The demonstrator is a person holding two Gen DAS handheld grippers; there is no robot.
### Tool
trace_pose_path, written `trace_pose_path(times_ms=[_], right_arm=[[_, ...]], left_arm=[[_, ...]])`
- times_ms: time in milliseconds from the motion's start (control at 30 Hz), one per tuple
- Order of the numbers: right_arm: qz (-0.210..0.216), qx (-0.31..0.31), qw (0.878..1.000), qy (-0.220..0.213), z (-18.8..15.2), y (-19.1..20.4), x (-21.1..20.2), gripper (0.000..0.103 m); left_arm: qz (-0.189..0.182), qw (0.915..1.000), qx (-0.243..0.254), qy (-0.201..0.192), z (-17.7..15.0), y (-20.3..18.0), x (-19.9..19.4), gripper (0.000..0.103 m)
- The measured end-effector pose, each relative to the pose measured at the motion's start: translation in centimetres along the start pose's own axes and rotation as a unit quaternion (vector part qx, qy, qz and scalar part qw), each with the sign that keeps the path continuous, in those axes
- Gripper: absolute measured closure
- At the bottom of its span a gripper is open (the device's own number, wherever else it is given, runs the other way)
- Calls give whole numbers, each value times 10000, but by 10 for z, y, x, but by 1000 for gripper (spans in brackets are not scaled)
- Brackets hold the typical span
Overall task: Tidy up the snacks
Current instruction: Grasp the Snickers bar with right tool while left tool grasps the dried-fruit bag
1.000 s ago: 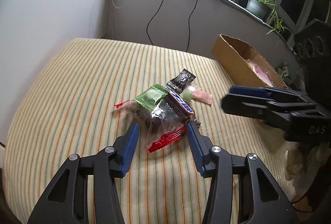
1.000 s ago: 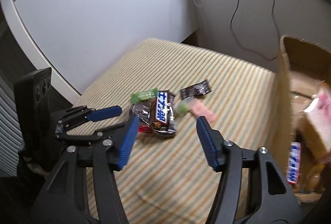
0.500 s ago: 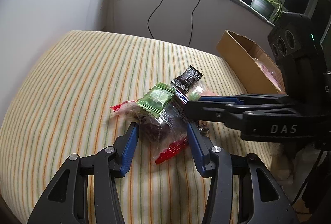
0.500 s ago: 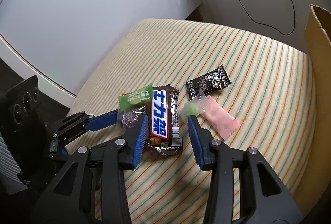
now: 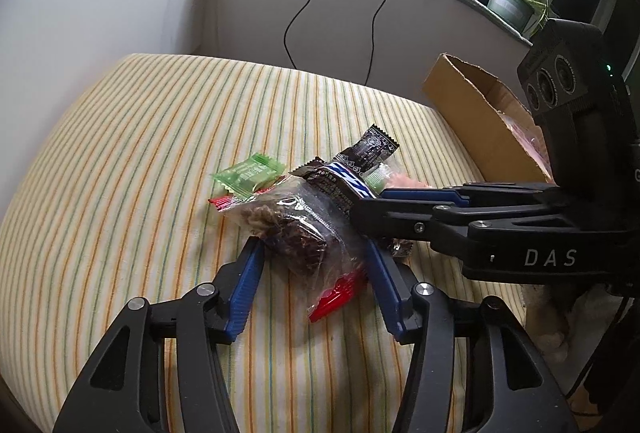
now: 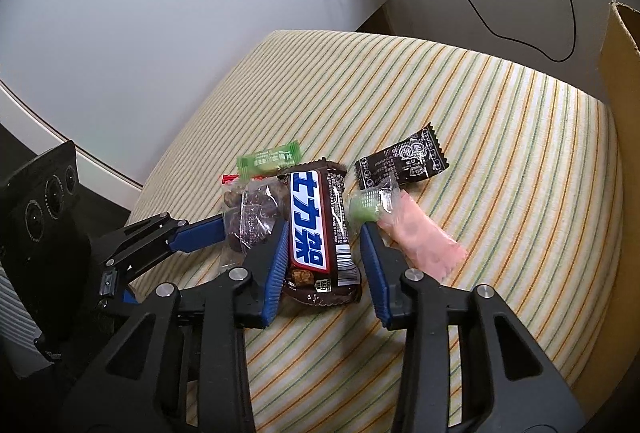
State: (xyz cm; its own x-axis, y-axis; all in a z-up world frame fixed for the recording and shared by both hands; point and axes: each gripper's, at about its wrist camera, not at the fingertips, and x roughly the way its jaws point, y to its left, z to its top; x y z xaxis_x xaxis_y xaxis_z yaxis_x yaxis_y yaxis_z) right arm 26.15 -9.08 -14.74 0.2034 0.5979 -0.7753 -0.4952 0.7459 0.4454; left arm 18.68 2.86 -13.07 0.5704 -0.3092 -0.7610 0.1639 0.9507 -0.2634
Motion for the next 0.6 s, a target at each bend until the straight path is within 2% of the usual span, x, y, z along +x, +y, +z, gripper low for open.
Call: trace_pose_path(times_ms=[100,300,600], right_arm=[[29,24,10000,11,0,-2,-3,66],[90,41,9999,38,3,-5,-5,70],[249,133,9996,-66,-1,-6,-10,73]], left_arm=[[33,10000,55,-22,0,-1,1,51],[53,9999,133,-62,-1,-5,2,60],[40,9999,76,-139,-7,1,-8,63]])
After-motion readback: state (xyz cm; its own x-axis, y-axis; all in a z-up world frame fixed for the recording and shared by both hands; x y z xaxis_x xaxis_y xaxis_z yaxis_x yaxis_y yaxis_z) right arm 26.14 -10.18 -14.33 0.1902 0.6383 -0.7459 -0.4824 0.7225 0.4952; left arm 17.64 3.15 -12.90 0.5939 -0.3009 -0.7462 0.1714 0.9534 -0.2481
